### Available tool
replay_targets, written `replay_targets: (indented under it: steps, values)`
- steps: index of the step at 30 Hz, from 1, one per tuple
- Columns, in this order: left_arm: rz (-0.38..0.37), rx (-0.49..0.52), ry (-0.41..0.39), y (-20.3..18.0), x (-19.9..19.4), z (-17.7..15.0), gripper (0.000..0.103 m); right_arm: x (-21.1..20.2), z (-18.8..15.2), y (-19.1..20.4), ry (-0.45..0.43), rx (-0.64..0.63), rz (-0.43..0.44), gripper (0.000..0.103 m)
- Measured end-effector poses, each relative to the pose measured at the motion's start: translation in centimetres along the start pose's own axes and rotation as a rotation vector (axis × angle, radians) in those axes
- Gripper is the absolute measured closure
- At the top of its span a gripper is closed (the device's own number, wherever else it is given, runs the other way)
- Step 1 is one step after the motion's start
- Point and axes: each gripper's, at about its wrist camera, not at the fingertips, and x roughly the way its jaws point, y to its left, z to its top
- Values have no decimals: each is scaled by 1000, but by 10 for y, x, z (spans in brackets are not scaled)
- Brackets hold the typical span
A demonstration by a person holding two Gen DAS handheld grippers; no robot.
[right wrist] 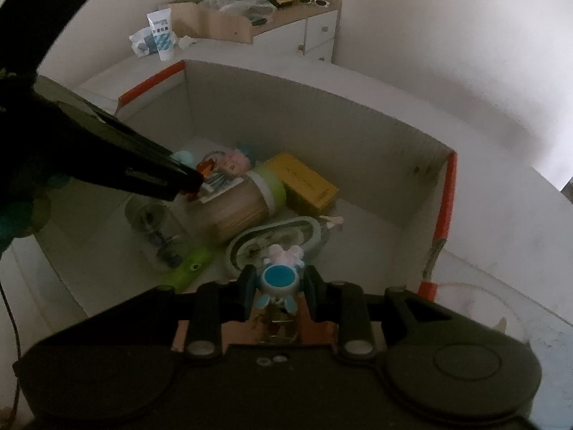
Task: Organize rigid objects
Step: 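Open the left gripper on the teal toy while the right gripper releases the astronaut keychain in the box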
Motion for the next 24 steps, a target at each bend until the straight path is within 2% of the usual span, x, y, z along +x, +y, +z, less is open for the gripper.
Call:
replay_targets:
  steps: [7,15,16,18,19,20,24]
  values:
    - [16,31,40,-4,4,3,72,4,0,2,30,2,12,73]
    - [11,17,18,-4,-7,0,72,-12,2,-5,1,48,50,63]
    - [13,17,11,-4,-9,-1,70,-14,2,-5,-4,51,51,62]
    - [9,12,-11,-4,-17,-4,54,-21,2,-7,-18,62,54,59]
    - [8,8,-24,-5,-21,-5,41,-24,2,-8,-25,68,56,58]
    - [6,6,-38,-5,-25,-6,37,-27,2,-9,-31,75,58,56]
    - [10,8,-76,-8,-42,-11,37,-41,1,-12,-64,94,63,53]
